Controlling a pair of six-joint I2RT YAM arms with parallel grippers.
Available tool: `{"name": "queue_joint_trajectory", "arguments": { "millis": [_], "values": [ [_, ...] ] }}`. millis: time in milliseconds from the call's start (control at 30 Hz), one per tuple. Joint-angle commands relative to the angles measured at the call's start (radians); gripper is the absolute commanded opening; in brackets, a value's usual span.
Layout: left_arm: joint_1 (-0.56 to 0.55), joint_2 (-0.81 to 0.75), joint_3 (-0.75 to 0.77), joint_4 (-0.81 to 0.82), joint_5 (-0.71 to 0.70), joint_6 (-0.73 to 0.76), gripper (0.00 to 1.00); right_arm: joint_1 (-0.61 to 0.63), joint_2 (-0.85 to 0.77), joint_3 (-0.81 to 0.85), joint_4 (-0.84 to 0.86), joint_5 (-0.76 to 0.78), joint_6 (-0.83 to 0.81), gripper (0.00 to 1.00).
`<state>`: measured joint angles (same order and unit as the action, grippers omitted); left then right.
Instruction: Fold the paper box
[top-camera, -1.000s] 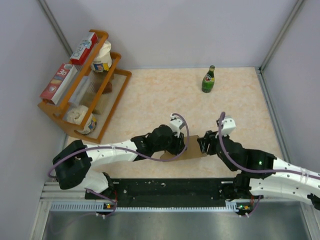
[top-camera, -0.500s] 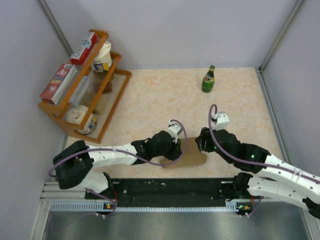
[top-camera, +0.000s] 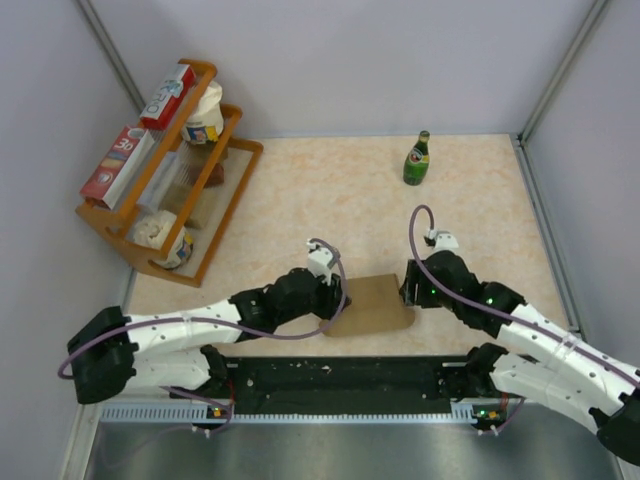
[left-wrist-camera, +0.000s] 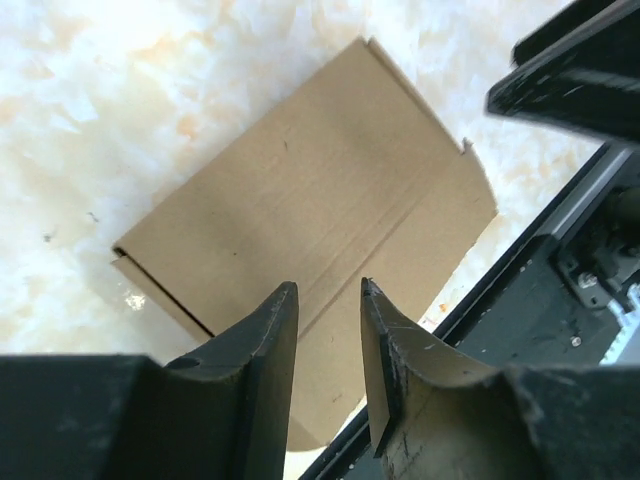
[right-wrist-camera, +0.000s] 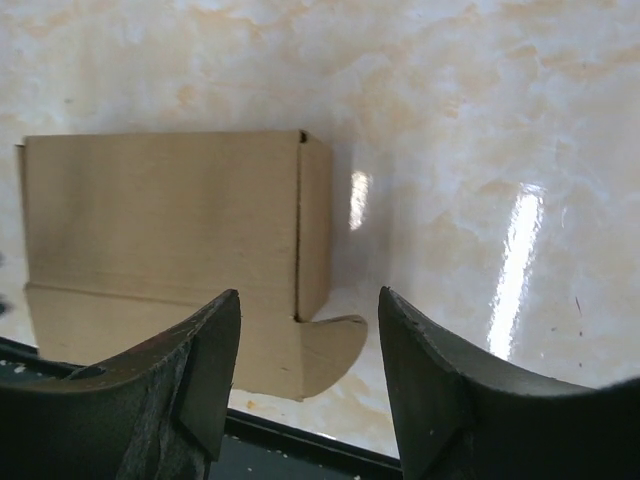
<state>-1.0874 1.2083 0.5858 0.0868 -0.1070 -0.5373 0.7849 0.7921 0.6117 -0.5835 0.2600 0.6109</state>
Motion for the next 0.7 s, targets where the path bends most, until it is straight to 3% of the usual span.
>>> {"name": "queue_joint_trajectory", "arguments": {
  "millis": [0, 100, 300, 533, 667],
  "values": [
    [0.000, -0.174, -0.049, -0.007, -0.121, -0.033, 0.37, -0.075, -0.011, -0.041, -0.004, -0.062, 0.006, 0.57],
    [-0.002, -0.257, -0.081, -0.073, -0.238, -0.094, 0.38, -0.128, 0.002, -0.066, -0.004, -0.067, 0.019, 0.57],
    [0.004, -0.343, -0.129, -0.263, -0.405, -0.229, 0.30, -0.236, 0.062, -0.093, 0.004, -0.059, 0.067, 0.57],
    [0.059, -0.291, -0.141, -0.277, -0.375, -0.282, 0.20, -0.269, 0.180, -0.083, 0.105, -0.093, 0.041, 0.54],
    [0.110, -0.211, -0.136, -0.199, -0.284, -0.245, 0.08, -0.269, 0.252, -0.058, 0.169, -0.113, -0.017, 0.35]
  ]
}}
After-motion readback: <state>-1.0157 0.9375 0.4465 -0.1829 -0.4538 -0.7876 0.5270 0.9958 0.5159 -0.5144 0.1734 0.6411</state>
